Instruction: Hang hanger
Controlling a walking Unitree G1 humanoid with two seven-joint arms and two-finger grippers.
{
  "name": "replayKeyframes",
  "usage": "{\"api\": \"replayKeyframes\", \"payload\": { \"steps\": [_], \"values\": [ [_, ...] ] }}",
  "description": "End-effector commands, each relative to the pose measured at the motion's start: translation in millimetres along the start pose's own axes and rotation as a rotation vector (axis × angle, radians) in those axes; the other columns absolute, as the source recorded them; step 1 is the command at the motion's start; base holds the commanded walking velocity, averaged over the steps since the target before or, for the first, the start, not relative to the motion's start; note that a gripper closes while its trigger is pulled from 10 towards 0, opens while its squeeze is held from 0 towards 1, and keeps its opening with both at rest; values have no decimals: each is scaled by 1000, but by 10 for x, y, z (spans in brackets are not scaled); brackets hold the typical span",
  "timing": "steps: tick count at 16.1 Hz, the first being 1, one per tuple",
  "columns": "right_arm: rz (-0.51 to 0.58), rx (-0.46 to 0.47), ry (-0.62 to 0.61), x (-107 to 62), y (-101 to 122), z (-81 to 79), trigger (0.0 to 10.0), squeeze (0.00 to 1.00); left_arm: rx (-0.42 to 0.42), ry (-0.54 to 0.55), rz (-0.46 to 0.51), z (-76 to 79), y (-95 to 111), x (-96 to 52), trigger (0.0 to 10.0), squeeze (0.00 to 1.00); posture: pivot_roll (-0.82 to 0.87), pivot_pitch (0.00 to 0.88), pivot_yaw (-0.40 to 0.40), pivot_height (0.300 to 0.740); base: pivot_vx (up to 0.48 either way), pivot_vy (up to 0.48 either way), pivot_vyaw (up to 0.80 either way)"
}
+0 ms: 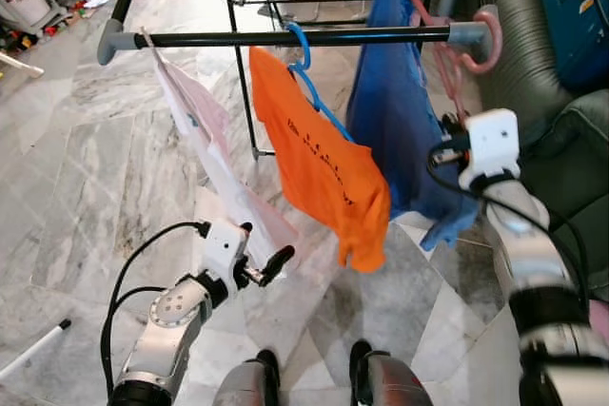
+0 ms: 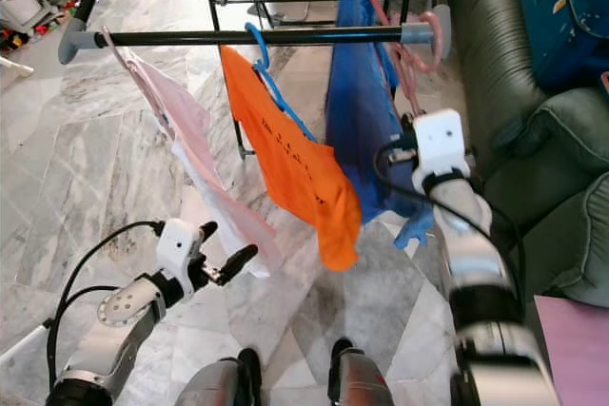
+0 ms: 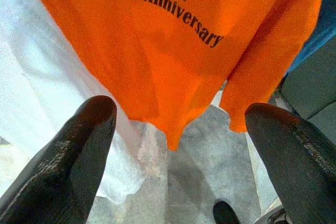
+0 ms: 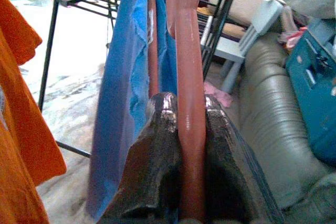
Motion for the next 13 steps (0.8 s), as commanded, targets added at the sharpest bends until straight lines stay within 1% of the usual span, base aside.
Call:
{"api": "replayKeyframes", "payload": {
  "steps": [1, 2, 4, 5, 7, 8, 9, 10, 11, 13],
  "values": [
    [37, -3, -3, -17, 111, -33, 10000, 0, -2, 10, -31, -25, -96, -34, 10000, 0, -111, 231, 113, 740, 0, 0, 0],
    [18, 8, -16, -93, 56, -29, 10000, 0, -2, 8, -29, -23, -91, -18, 10000, 0, -119, 229, 114, 740, 0, 0, 0],
    [-37, 10, -46, -300, -65, -11, 10000, 0, 5, 25, -25, -35, -75, 20, 10000, 0, -132, 226, 112, 740, 0, 0, 0],
    [-64, -2, -54, -409, -124, -10, 10000, 0, 11, 43, -30, -52, -75, 39, 10000, 0, -142, 224, 112, 740, 0, 0, 0],
    [-106, -10, -67, -569, -240, -15, 10000, 0, 21, 64, -40, -72, -82, 71, 10000, 0, -158, 222, 111, 740, 0, 0, 0],
    [-122, -35, -64, -651, -279, -27, 10000, 0, 21, 63, -42, -69, -90, 89, 10000, 0, -166, 223, 113, 740, 0, 0, 0],
    [-155, -23, -76, -773, -339, -40, 10000, 0, 25, 63, -53, -63, -130, 120, 10000, 0, -175, 223, 115, 740, 0, 0, 0],
    [-178, -21, -83, -861, -375, -58, 10000, 0, 40, 78, -58, -73, -153, 128, 10000, 0, -180, 224, 116, 740, 0, 0, 0],
    [-211, -6, -91, -949, -420, -87, 10000, 0, 46, 87, -62, -77, -166, 140, 10000, 0, -185, 224, 117, 740, 0, 0, 0],
    [-323, 23, -54, -1220, -615, -287, 10000, 0, 54, 88, -70, -77, -198, 139, 10000, 0, -194, 229, 119, 740, 0, 0, 0]
  ]
}}
Point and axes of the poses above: a point about 5 cm out from each wrist's last joint towards the gripper, its own x axis pointing out of the wrist towards the gripper, its own y axis along the axis of the wrist's last joint, z = x × y, the point moved 5 cm from there along x, pointing out of the wrist towards the gripper, and after that the axes turned 8 degrees about -x, right-handed, at the moved point
